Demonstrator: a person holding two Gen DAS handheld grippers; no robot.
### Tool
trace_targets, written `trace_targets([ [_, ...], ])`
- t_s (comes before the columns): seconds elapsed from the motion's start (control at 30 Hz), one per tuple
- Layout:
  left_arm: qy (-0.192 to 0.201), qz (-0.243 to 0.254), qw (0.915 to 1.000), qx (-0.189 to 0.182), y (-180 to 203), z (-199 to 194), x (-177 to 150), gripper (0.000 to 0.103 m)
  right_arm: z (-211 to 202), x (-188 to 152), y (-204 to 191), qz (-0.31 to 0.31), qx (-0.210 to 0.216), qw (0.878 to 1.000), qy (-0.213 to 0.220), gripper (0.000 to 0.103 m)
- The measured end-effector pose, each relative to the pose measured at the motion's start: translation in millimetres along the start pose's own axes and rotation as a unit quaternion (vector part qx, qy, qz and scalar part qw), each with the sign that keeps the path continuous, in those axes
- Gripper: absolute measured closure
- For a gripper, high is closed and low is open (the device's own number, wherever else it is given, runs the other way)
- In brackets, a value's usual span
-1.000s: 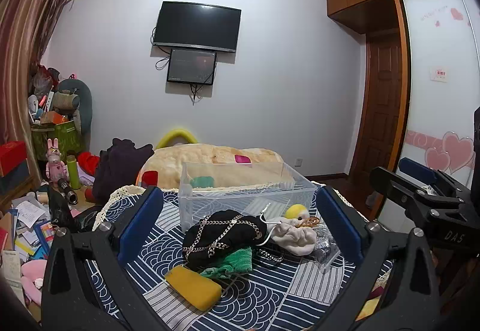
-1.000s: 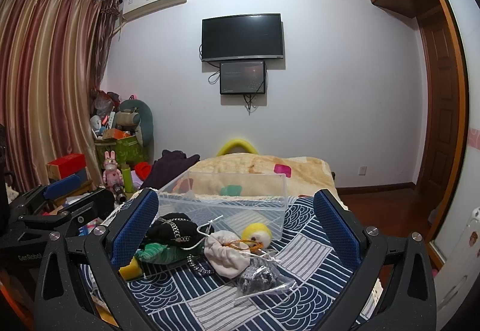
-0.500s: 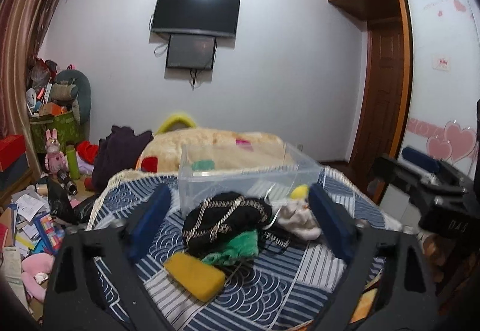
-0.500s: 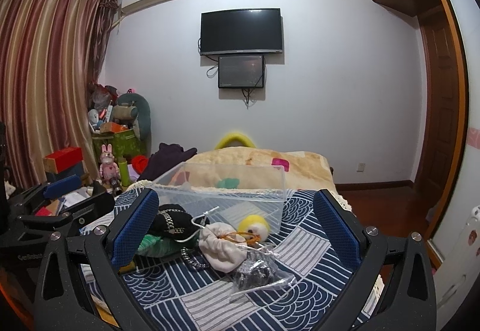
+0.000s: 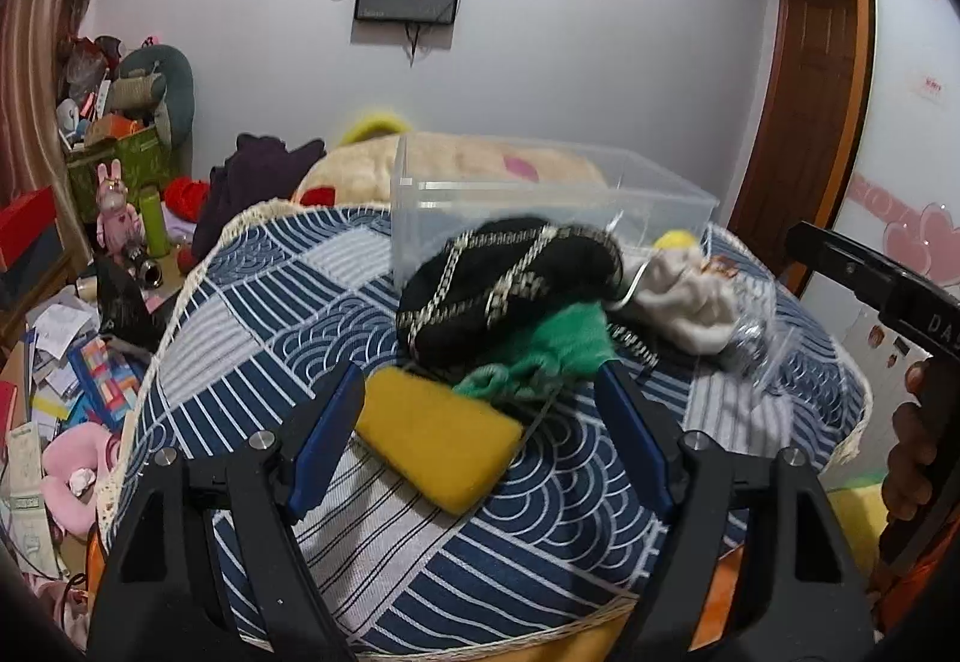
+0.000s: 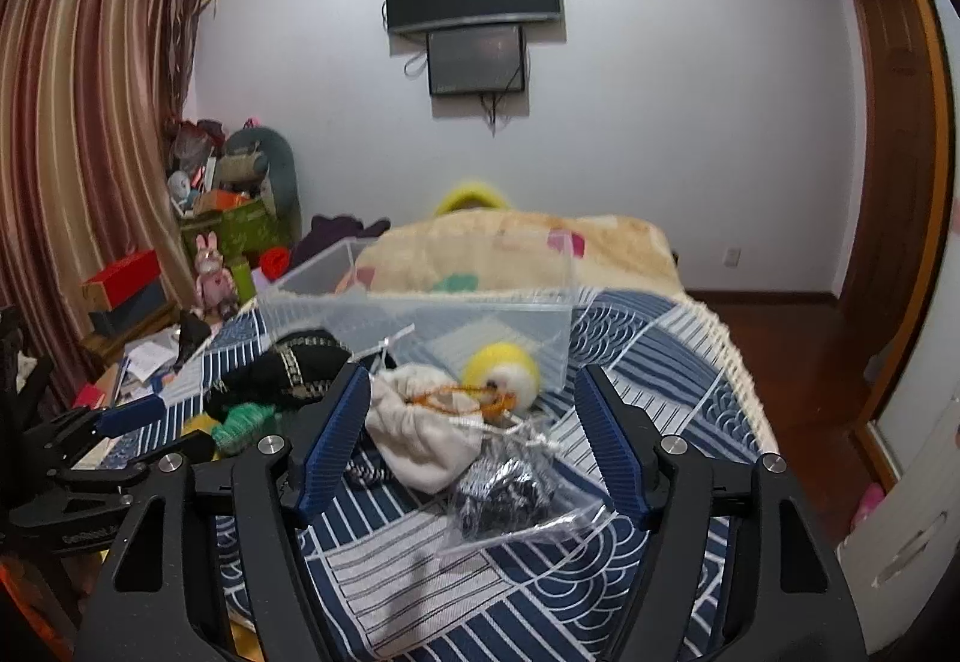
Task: Organize soft objects
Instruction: 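Grasp the white drawstring pouch with the right tool while the left tool grasps the yellow sponge, then lift the pouch into the clear box with the right tool while the left tool drops the sponge in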
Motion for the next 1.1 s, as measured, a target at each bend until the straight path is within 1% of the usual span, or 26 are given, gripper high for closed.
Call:
trace_targets([
  [0.1,-0.016,-0.002,0.9998,0.013,-5,10,-8,0.024,6,-8,-2,0.0,0.01,1.0,-0.021,0.035],
  [0.23,-0.037,-0.019,0.999,0.015,-16,21,-18,0.038,17,-18,-4,-0.001,0.022,0.999,-0.047,0.035],
  [0.37,-0.032,-0.023,0.9991,0.013,-20,17,-19,0.049,29,-26,-7,0.003,0.025,0.997,-0.073,0.035],
  [0.43,-0.03,-0.022,0.9992,0.012,-20,13,-20,0.052,31,-26,-8,0.003,0.024,0.997,-0.077,0.035],
  [0.6,-0.028,-0.026,0.9992,0.012,-24,5,-22,0.056,31,-17,-12,0.004,0.04,0.997,-0.064,0.036],
  [0.63,-0.026,-0.027,0.9992,0.015,-25,2,-22,0.057,35,-15,-13,0.004,0.043,0.997,-0.065,0.039],
  [0.7,-0.02,-0.026,0.9993,0.019,-27,-3,-19,0.057,42,-16,-14,0.005,0.048,0.996,-0.075,0.05],
  [0.73,-0.016,-0.026,0.9993,0.022,-29,-6,-18,0.057,46,-17,-15,0.007,0.051,0.995,-0.082,0.054],
  [0.83,-0.004,-0.027,0.9992,0.029,-32,-13,-14,0.057,58,-24,-17,0.012,0.059,0.993,-0.105,0.055],
  [0.9,0.002,-0.027,0.9991,0.033,-35,-17,-11,0.057,61,-28,-20,0.008,0.063,0.991,-0.115,0.055],
  [0.97,0.006,-0.029,0.999,0.035,-36,-20,-8,0.057,63,-30,-23,-0.001,0.062,0.991,-0.121,0.057],
  [1.03,0.011,-0.029,0.9989,0.035,-36,-22,-5,0.057,65,-33,-25,-0.012,0.058,0.99,-0.128,0.07],
  [1.1,0.017,-0.025,0.9988,0.037,-36,-25,-1,0.057,64,-35,-26,-0.014,0.055,0.99,-0.129,0.073],
])
Point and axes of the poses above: each gripper's, at about its wrist camera, not at the fingertips, and z roughly the way its jaws point, y to its right, x to its top, the point moved 5 cm from there along z, roughly the way its jaws point, and after that the axes turned 6 degrees about y, right-handed, at the moved point
